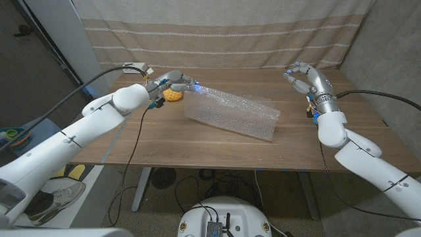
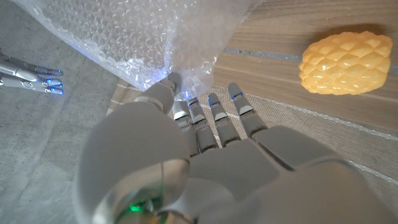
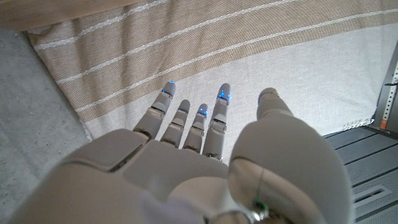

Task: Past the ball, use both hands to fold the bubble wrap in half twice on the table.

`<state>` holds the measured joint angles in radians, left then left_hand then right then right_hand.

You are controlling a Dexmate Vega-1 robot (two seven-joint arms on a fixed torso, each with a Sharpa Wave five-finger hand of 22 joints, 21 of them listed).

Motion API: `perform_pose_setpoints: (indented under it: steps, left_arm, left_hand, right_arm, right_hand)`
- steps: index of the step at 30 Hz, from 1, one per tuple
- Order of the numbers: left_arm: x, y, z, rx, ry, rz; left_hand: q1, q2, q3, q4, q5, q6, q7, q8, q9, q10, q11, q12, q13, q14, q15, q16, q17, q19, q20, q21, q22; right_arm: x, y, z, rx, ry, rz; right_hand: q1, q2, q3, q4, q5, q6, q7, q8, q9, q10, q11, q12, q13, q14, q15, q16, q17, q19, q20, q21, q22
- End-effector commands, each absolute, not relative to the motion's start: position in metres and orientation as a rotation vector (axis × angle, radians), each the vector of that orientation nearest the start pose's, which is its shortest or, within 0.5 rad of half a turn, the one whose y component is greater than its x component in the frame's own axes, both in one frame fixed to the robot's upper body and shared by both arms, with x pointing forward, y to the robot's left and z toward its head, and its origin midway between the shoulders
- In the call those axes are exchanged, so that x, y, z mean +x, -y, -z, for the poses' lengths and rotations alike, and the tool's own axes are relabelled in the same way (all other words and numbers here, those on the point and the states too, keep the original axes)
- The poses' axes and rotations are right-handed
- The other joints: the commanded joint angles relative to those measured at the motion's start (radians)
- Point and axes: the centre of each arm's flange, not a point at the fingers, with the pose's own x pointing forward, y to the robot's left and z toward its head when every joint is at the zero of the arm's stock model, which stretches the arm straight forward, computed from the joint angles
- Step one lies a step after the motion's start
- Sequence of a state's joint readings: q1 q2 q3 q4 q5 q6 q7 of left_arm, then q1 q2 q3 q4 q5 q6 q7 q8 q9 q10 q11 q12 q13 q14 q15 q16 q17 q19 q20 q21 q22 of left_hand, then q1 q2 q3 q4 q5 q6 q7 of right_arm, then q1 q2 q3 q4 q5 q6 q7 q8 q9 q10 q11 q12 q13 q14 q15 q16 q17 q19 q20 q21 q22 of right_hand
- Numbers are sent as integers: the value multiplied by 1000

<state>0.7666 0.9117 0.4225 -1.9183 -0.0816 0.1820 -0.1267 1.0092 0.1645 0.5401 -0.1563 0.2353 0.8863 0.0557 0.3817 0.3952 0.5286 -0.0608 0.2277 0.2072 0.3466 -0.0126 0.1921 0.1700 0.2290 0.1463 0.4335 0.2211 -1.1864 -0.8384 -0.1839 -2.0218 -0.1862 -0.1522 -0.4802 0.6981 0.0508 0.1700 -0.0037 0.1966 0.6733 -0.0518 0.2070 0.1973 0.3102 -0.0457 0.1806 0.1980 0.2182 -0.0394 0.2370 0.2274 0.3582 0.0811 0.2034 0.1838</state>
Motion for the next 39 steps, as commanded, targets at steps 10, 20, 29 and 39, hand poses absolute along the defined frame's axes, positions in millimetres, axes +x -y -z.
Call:
perform_pose_setpoints:
  steps: [10,20,29,39]
  left_arm:
    - [579,-226,-86,846,590,222]
    - [581,-229,-77,816,500,176]
    - [584,-227,-77,779,485,217]
    - [583,-231,-77,712,471,274]
  left_hand:
    - [0,3,7,-1,8,51,51,17,13,15,-5,2,3,13,0,-2,2,14,-4,16,3]
    - [0,-5,14,-7,15,75,57,35,26,42,-6,7,4,24,3,-2,1,24,7,27,5]
    - [3,-12,21,-13,25,88,67,46,35,66,3,12,5,31,4,-4,0,28,7,34,5]
    - [7,-24,28,-21,41,120,83,68,49,77,8,10,5,34,6,-6,-1,30,3,42,6]
  right_arm:
    - [457,279,-17,-1100,707,29]
    - [431,254,-5,-1320,667,61]
    - [434,239,11,-1556,581,174]
    - [454,225,31,-1726,532,238]
  right_hand:
    - [-78,-72,-59,10,23,-90,8,-22,3,-74,15,-2,4,-52,10,-24,-2,-44,26,-8,5]
    - [-126,-121,-102,20,40,-144,-1,-26,4,-120,12,-1,4,-94,19,-36,-3,-84,36,-12,4]
    - [-87,-134,-110,-5,80,-278,-13,-36,7,-189,1,0,4,-132,20,-40,-11,-104,38,-7,3]
    - [-5,-115,-88,-46,118,-363,-27,-32,7,-229,-8,2,4,-152,13,-40,-17,-101,30,-1,1]
